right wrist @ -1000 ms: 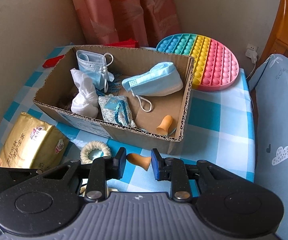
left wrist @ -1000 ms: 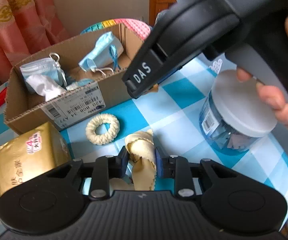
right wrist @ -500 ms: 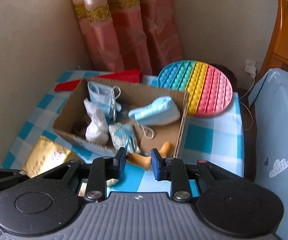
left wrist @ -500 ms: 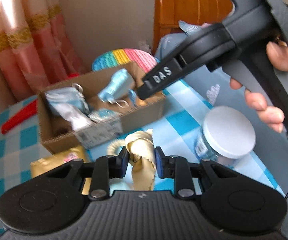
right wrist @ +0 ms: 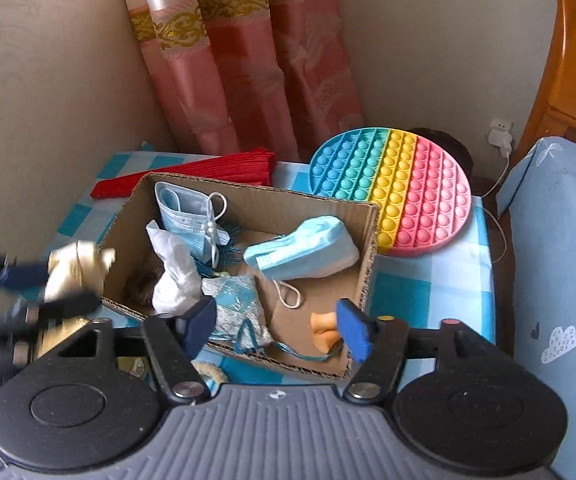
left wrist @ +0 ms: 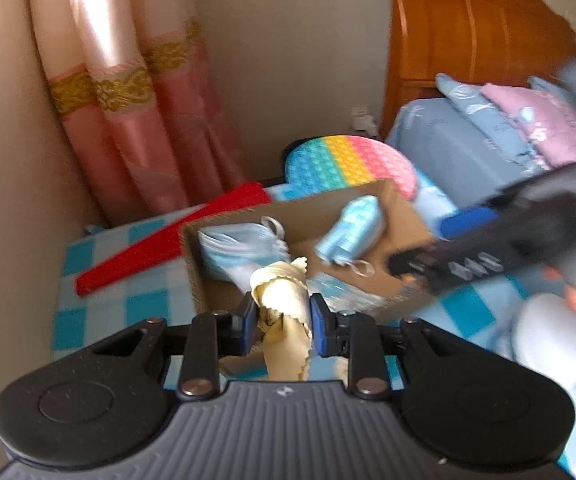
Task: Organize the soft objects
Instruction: 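Drop the cloth into the box with the left tool while the right tool releases the earplug there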
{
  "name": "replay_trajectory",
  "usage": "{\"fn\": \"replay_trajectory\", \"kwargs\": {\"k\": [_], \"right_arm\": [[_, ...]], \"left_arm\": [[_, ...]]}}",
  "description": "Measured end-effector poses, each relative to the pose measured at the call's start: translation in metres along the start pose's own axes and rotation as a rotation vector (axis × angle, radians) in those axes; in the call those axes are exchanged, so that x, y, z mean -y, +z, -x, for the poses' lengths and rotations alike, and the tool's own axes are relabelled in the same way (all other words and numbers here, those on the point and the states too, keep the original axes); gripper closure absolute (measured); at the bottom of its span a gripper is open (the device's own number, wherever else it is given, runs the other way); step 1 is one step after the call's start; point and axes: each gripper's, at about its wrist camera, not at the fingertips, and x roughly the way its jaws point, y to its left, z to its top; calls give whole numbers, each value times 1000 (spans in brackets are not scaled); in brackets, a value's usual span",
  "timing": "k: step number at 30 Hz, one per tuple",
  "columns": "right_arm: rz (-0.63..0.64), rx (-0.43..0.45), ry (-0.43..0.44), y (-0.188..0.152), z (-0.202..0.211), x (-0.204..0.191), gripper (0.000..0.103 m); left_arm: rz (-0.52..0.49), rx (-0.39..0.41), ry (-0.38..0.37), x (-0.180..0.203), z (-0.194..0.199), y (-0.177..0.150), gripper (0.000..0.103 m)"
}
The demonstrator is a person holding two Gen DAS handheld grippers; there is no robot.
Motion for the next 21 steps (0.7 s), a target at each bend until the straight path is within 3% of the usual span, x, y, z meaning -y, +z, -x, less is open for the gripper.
{"fn": "replay_trajectory", "kwargs": {"k": [3,5,6,7,8,10,21], "right_arm": [[8,8,-25,-4,6,3,19],[11,21,-21,-9,11,4,11],[12,23,-16,-11,14,4,10],[11,23,-7,-15,17,4,7],[10,25,3,-17,19,4,4],[2,40,27,-25,26,3,0],[67,97,92,-63,58,-29,0]], "left_arm": [[19,-3,22,-10,-13,10,76],[21,0,48,-14,-22,16,69],[19,-2,59,-14,-24,17,46],[23,-8,74,-15,-27,17,15],[26,0,90,-16,-27,16,8],[22,43,119,-17,-21,13,6],[22,65,103,-10,27,-15,6]]}}
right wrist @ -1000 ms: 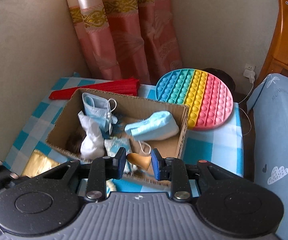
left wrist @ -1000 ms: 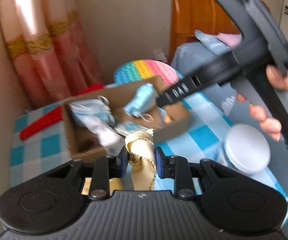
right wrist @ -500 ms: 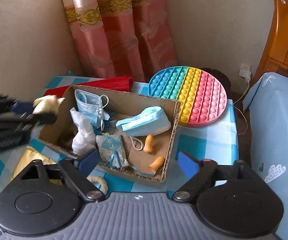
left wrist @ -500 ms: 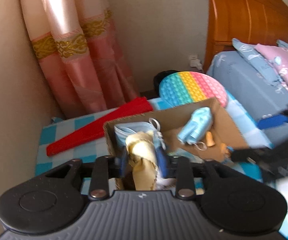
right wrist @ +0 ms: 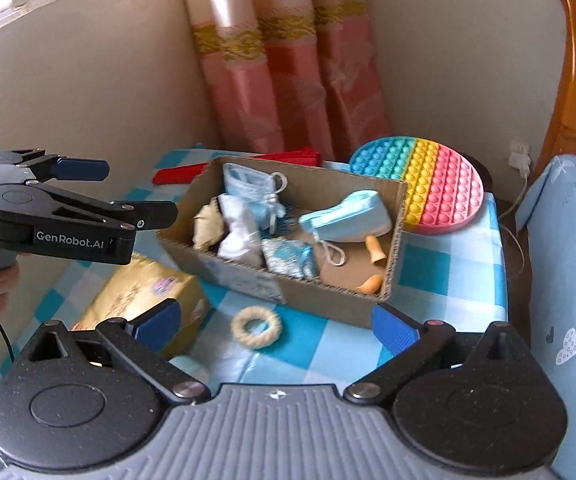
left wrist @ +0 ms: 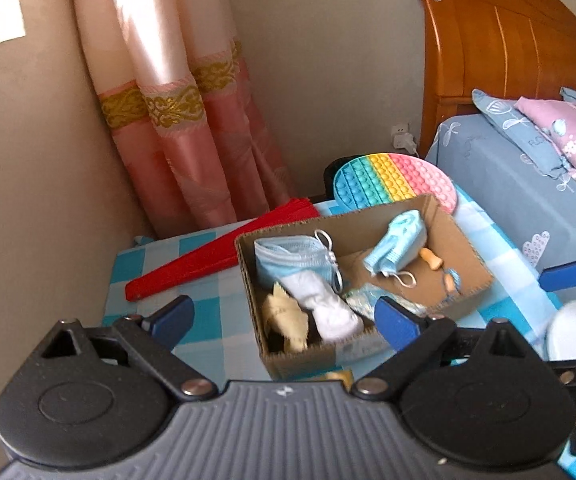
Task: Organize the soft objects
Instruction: 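Drop the cloth into the box with the left tool while the right tool releases the earplug there, then move the right tool toward the blue-capped doll figurine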
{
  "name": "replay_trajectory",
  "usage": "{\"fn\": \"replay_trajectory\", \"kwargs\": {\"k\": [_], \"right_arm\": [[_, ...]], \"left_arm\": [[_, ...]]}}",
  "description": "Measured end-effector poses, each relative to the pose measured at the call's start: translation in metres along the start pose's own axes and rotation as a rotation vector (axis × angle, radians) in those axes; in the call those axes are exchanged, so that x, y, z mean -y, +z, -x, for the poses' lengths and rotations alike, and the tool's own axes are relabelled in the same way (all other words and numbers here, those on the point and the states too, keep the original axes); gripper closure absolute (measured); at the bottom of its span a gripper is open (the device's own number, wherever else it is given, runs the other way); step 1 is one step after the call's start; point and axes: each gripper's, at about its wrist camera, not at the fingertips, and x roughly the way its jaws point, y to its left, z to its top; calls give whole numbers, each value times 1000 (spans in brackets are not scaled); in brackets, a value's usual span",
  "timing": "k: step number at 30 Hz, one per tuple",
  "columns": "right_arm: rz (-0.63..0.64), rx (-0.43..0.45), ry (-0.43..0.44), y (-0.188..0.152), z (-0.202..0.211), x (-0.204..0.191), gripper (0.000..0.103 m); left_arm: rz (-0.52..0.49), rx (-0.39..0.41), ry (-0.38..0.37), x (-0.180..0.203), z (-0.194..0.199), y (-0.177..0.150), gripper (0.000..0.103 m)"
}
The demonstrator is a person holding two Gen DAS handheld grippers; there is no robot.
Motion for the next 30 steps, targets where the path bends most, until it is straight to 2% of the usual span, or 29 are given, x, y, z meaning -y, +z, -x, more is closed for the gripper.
{"fn": "replay_trajectory", "kwargs": {"k": [7,12,15,23,30], "right_arm": [[55,14,11,-31,15,-26,0],[14,-15,28,-67,7,-39,0],[70,-28,4,-83,-1,-52,0],[171,-86,-21,-108,-32,-65,0],[232,-109,-2,-111,-55,-64,0]], "left_arm": [[24,21,18,2,42,-39,5],[14,25,74,8,66,-77,5],[7,2,75,10,74,-95,5],[61,-68,27,13,74,-139,5],[37,-125,-1,17,68,-165,5]]}}
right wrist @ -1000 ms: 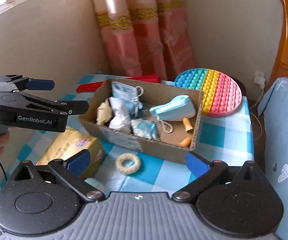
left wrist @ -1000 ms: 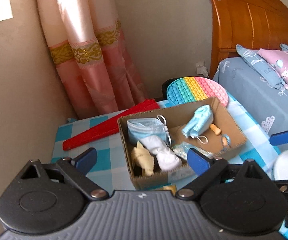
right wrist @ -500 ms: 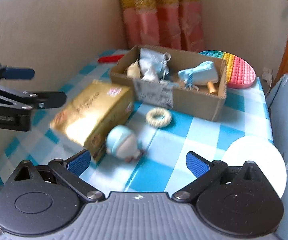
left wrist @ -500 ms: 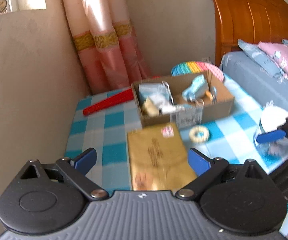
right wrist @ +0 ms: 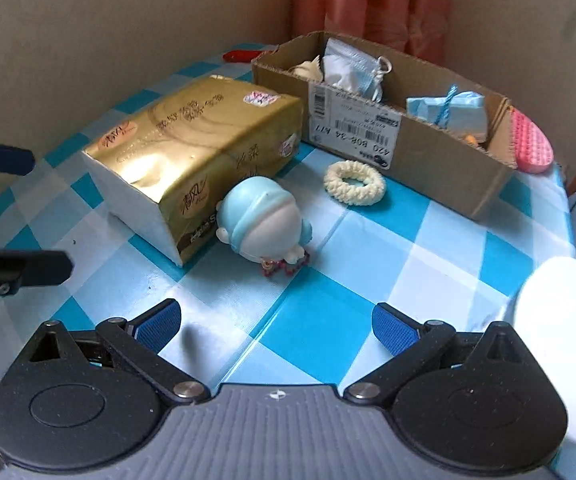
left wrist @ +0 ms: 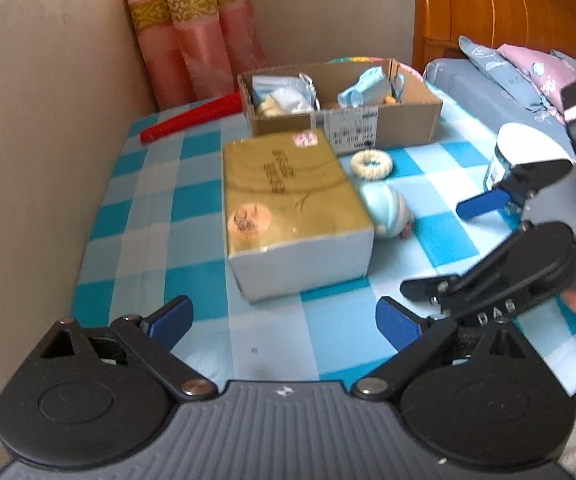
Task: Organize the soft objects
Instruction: 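Move the right tool toward the blue-capped doll figurine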
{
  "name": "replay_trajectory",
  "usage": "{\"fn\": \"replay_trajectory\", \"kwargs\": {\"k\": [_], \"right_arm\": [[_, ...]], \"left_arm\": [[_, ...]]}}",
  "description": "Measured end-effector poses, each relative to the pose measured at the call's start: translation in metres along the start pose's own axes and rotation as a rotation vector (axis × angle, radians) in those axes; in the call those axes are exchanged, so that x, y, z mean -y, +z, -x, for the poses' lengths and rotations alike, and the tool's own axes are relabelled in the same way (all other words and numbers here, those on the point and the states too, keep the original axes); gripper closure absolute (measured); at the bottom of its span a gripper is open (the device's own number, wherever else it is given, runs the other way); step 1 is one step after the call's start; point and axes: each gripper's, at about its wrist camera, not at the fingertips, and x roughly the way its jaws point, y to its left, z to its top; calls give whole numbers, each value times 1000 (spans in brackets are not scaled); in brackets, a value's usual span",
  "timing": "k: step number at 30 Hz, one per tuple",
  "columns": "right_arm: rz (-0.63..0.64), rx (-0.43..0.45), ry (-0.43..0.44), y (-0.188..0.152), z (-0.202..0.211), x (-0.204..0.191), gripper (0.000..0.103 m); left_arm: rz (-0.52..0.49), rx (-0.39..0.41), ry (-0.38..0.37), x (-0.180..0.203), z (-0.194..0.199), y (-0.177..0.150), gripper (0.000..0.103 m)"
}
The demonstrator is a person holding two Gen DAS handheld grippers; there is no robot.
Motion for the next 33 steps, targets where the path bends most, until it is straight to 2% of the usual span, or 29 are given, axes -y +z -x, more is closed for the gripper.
{"fn": "replay_trajectory", "kwargs": {"k": [9,19,27,33], "right_arm": [[55,21,26,2,-10,4,0],[79,35,47,-1,-10,6,0],[132,-73,73,21,-18,6,0],[242,-69,45,35,-22,-4,0]], "left_arm": [[50,7,-20,-5,-6,-1,5],[61,2,-71,-2,-12,-1,5],[83,5,-83,-6,-14,-4,5],[102,10,-89,-11,-15,-6,5]]}}
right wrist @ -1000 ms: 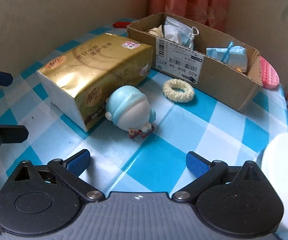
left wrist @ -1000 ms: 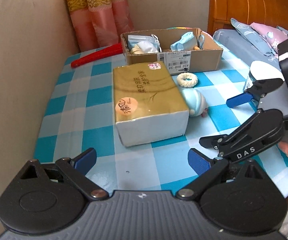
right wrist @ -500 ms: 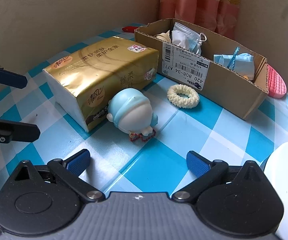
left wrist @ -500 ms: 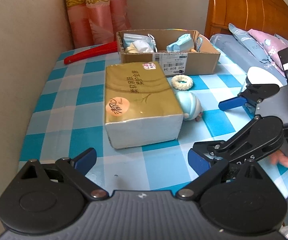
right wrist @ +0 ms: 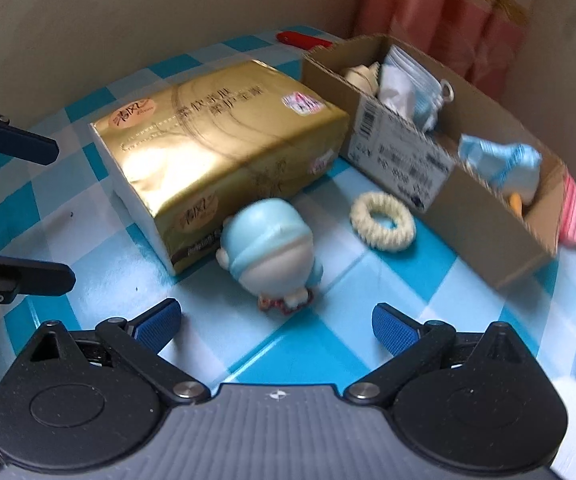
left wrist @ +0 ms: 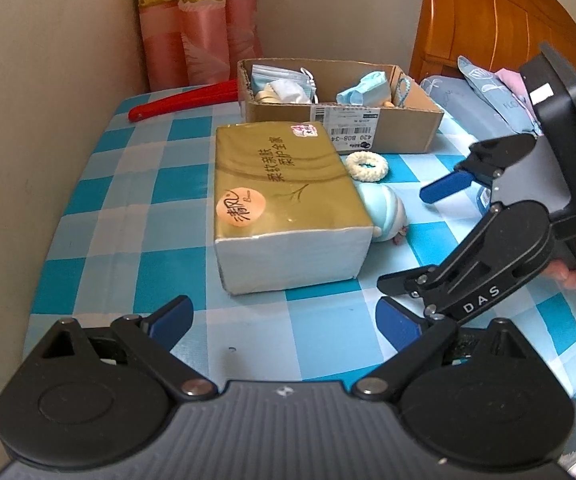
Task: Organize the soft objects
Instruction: 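Move the right tool toward the blue-capped doll figurine, then grasp the doll figurine with the right tool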
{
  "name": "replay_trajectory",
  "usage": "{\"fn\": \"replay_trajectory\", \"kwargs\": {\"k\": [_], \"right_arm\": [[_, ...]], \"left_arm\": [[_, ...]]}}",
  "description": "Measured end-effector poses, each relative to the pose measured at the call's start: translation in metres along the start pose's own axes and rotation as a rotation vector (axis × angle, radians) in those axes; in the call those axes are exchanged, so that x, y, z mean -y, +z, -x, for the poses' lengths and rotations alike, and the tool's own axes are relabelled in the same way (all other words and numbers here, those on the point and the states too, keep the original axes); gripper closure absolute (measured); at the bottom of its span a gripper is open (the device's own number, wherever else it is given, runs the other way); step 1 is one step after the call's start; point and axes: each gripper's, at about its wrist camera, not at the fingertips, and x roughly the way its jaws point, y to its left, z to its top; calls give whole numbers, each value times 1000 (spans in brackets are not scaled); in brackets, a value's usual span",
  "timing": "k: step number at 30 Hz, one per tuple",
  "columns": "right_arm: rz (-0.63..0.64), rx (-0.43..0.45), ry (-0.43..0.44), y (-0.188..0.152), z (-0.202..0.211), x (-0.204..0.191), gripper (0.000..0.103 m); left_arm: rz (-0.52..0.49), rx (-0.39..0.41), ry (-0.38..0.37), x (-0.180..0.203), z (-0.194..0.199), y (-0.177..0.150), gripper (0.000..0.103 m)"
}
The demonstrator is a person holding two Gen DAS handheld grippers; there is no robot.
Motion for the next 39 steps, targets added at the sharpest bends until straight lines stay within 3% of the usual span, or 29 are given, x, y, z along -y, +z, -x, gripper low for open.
{"fn": "replay_trajectory", "kwargs": {"k": [3,5,14,18,23,39], "right_arm": [[48,11,-11,6,-1,-3,6],[64,18,-16,9,-1,-3,18],[114,60,-1,18,6,-5,47],[106,69,-12,17,7,-9,50],[-14,49,-14,11,16,-2,51],[-223,21,-92,-39,49,-2,51]], "left_arm": [[12,-3,-2,-3,-1,0,5],[16,-5,-1,-5,-2,-1,5],[28,-9,-9,-9,-4,-1,6],[25,-6,-9,-8,-3,-1,6],[11,7,-5,-4,3,0,6],[-64,66,-12,19,23,17,6]]}}
